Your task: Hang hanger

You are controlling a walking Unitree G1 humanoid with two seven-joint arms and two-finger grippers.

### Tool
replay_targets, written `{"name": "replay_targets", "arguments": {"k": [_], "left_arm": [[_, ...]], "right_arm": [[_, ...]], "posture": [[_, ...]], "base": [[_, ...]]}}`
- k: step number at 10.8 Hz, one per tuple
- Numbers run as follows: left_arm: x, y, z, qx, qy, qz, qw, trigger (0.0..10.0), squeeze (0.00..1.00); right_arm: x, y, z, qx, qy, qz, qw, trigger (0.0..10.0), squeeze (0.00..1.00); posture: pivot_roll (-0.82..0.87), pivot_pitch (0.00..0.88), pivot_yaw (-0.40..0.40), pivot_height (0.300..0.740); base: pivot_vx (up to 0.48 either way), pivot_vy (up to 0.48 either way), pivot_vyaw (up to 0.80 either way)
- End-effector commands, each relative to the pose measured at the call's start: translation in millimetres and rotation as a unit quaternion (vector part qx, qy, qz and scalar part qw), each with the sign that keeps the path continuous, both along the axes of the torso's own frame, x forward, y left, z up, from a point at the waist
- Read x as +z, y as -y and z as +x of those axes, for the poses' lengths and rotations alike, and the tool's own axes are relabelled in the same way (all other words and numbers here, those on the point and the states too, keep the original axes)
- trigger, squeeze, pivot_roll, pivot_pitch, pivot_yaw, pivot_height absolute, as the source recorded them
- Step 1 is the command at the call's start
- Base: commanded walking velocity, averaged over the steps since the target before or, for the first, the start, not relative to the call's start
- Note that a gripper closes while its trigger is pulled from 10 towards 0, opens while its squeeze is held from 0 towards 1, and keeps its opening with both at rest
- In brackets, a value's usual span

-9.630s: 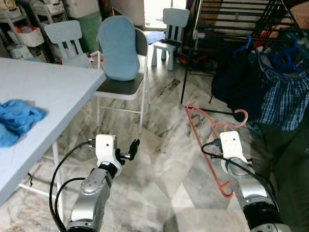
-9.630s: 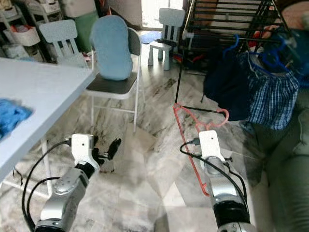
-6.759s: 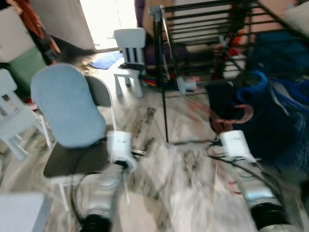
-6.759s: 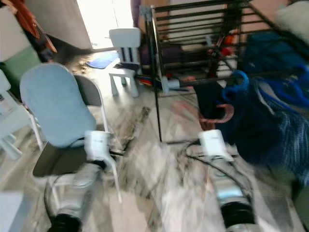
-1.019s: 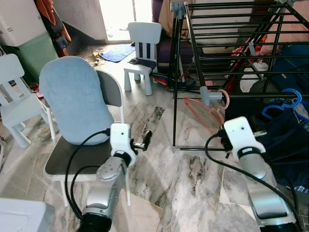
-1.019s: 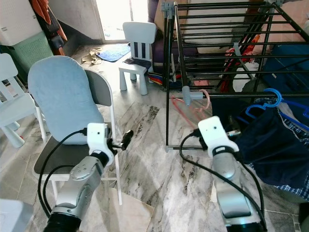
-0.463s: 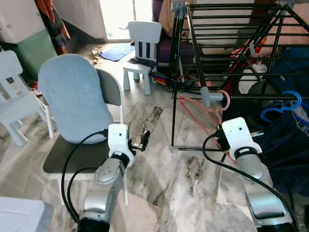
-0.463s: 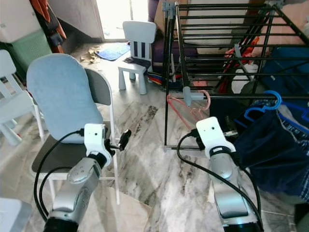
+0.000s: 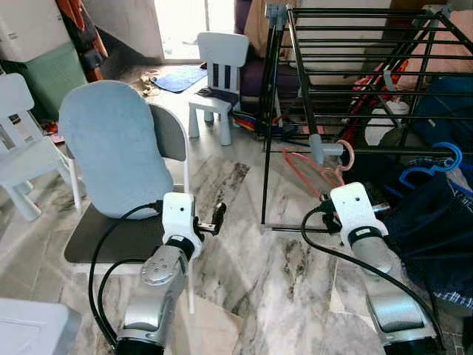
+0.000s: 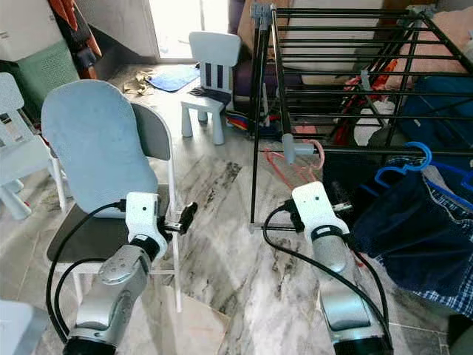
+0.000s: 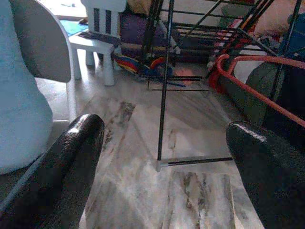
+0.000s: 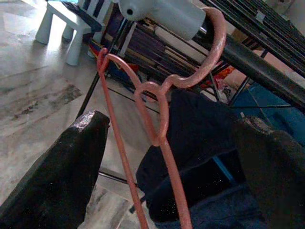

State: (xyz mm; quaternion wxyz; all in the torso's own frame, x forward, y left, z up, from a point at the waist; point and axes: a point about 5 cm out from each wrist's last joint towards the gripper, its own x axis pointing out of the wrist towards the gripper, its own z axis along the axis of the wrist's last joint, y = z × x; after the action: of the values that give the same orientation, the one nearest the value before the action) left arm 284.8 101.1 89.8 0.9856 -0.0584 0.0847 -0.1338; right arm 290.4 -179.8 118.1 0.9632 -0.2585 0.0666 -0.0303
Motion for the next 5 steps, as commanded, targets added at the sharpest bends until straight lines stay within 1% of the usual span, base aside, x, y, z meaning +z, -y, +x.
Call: {"name": "replay_targets", "arguments": {"k": [1,3,5], "left_arm": [[2.3,4.7,0.1,-0.009,0.002,0.004,1.000,10.0,0.00],[1.6,9.8,-2.1,-0.020,-0.001,0.003,1.000,10.0,0.00],[3.7,10.3,-3.0,-0.024,0.001,0.006,1.000,10.0,0.00]], "right_arm": [[0.2,-4.3,2.7,0.013,0.000,0.001,1.000,10.0,0.00],[-3.5,-4.1,1.5,0.010,-0.011,0.013,1.000,10.0,0.00],[-6.9,-7.4,-0.8,0.013,-0.017,0.031,0.999,10.0,0.00]], "posture": [[-0.17,0.000,0.015,0.740],[-0.17,0.000,0.023,0.740],[-0.15,0.000,0.019,0.740]], "base": [[0.000,0.000,0.00],[-0.274,0.000,0.00],[-0.292,0.000,0.00]]}}
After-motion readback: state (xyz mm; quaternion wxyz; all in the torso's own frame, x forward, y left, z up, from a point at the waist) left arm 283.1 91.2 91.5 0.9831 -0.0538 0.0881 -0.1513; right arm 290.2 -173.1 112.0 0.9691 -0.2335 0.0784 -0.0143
